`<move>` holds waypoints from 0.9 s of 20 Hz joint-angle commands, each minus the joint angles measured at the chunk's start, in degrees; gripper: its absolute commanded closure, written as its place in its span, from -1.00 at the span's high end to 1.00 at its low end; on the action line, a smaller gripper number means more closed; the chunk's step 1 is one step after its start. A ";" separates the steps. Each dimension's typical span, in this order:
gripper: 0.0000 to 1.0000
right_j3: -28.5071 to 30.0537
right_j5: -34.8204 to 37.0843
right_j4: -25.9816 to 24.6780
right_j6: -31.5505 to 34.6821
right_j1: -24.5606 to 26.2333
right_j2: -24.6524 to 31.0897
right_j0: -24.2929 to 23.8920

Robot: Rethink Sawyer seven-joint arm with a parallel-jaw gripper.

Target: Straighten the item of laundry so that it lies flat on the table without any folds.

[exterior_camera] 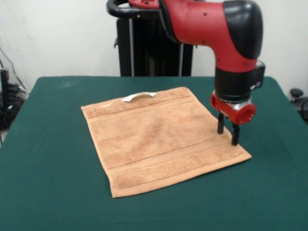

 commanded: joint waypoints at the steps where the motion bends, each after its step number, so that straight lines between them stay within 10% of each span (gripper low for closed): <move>1: 1.00 -0.16 6.94 4.52 12.49 2.25 -0.10 5.40; 18: 1.00 2.40 16.37 2.42 12.53 -7.21 -7.02 9.06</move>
